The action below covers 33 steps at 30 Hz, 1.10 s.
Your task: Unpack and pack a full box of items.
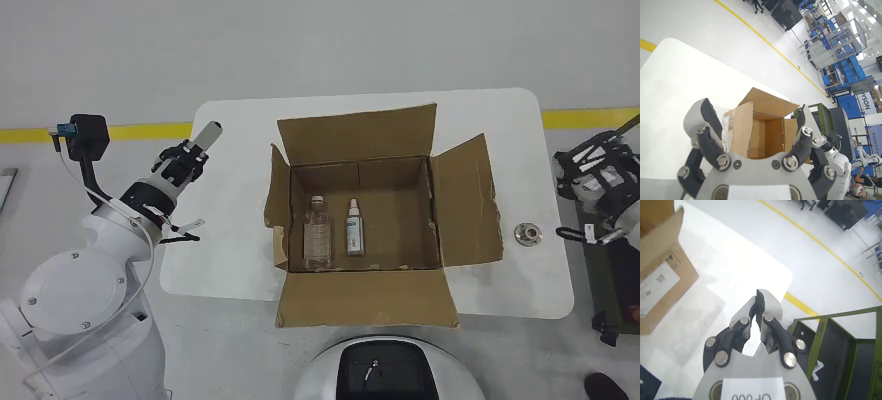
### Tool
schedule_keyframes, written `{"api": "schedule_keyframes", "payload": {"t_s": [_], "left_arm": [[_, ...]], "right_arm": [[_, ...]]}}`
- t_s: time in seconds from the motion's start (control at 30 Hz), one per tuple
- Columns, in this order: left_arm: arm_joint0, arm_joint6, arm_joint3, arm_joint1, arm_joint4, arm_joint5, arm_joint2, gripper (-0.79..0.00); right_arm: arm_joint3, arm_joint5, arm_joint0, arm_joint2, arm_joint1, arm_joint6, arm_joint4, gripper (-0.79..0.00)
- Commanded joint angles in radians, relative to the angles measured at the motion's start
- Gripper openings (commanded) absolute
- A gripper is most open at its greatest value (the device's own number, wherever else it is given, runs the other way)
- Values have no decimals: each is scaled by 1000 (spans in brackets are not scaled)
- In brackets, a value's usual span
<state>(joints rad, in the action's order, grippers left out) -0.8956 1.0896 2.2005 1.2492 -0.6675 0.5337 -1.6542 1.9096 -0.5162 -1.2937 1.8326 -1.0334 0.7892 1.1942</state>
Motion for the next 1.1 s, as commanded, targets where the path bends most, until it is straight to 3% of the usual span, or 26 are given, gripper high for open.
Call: {"api": "schedule_keyframes", "payload": {"t_s": [0.0, 0.23, 0.63, 0.83, 0.87, 0.9, 0.97, 1.0, 1.07], "left_arm": [[0, 0, 0, 0, 0, 0, 0, 0], [0, 0, 0, 0, 0, 0, 0, 0], [0, 0, 0, 0, 0, 0, 0, 0], [0, 0, 0, 0, 0, 0, 0, 0], [0, 0, 0, 0, 0, 0, 0, 0], [0, 0, 0, 0, 0, 0, 0, 0], [0, 0, 0, 0, 0, 0, 0, 0], [0, 0, 0, 0, 0, 0, 0, 0], [0, 0, 0, 0, 0, 0, 0, 0]], "right_arm": [[-31, 6, 40, -26, 2, 153, -81, -785], [-113, -44, 98, -107, 17, 459, -247, -785], [-117, -51, 98, -126, 22, 464, -232, -785], [-136, -1, 83, -180, 26, 409, -73, -785], [-145, 7, 85, -193, 26, 408, -65, -730], [-153, 18, 88, -202, 26, 403, -61, -610], [-178, 28, 95, -223, 26, 403, -55, -511], [-193, 31, 103, -231, 26, 400, -52, -468], [-216, 34, 117, -247, 26, 400, -46, -468]]}}
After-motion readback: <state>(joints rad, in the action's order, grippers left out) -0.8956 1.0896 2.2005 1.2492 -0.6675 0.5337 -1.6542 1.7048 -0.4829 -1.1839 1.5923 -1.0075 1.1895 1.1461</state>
